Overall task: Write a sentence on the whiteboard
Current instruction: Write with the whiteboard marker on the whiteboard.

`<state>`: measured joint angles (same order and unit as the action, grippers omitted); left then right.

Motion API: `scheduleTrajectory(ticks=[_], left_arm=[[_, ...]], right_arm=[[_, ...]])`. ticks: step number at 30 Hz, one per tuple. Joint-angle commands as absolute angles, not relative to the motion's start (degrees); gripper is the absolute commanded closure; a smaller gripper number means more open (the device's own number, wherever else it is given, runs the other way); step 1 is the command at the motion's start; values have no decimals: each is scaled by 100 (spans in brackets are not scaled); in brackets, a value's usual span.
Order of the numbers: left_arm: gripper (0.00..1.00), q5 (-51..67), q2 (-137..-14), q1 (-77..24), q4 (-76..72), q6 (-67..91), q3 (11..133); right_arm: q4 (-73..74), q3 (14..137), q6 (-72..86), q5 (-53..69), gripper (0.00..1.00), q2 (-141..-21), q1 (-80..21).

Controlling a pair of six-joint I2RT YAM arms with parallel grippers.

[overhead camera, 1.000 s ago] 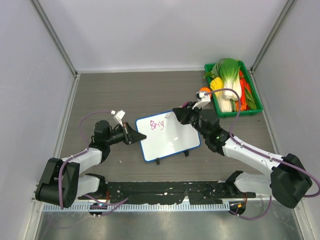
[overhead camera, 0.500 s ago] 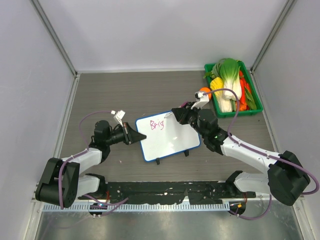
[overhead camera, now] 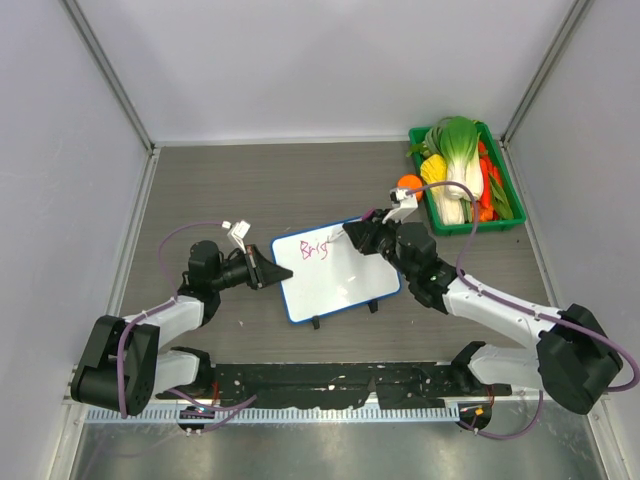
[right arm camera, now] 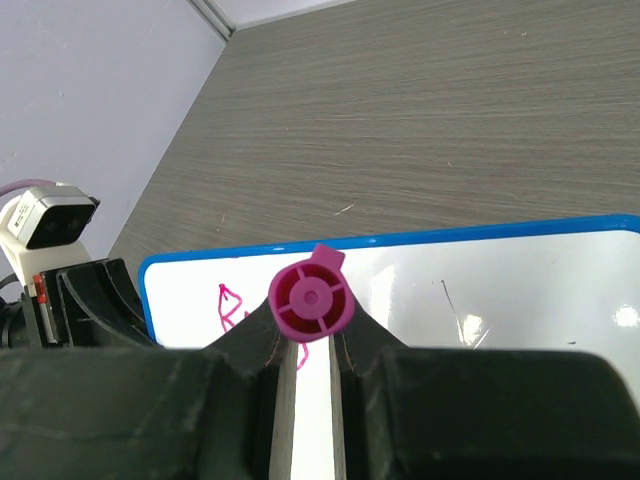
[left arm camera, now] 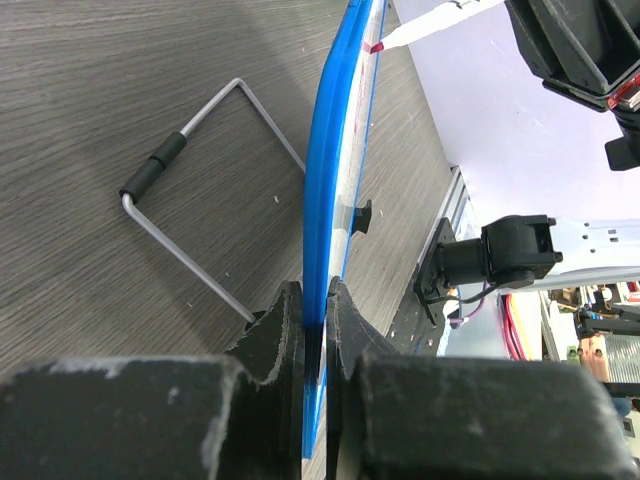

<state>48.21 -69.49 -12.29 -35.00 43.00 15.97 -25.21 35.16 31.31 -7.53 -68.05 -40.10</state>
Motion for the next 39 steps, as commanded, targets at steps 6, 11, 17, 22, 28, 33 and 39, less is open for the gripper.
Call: scheduleTrajectory(ticks=[6, 11, 17, 22, 28, 33, 39], left_arm=[[100, 4324, -7031, -1213, -3111, 3806, 1608], [100, 4316, -7031, -1213, -3120, 3806, 1608], [100, 4316, -7040, -1213, -3129, 3806, 1608], [100, 4324, -7040, -1222, -3129, 3823, 1608], [100, 4316, -7031, -1222, -3129, 3823, 1600], [100, 4324, -7031, -1213, -3129, 3815, 1600], [100, 4342, -7014, -1213, -3129, 3814, 1600]], right_arm=[[-2356, 3278, 3164, -589, 99, -6609, -4008], [-2329, 3234, 3173, -536, 99, -6592, -4008], [-2382, 3322, 3146, -606, 99, -6609, -4017], [-2461, 3471, 3173, -720, 99, -6627, -4008], [-2487, 3568, 3182, -826, 99, -6636, -3999], [-2487, 3603, 3199, -905, 100, -6627, -4008], [-2549, 3674, 3191, -967, 99, -6688, -4008]])
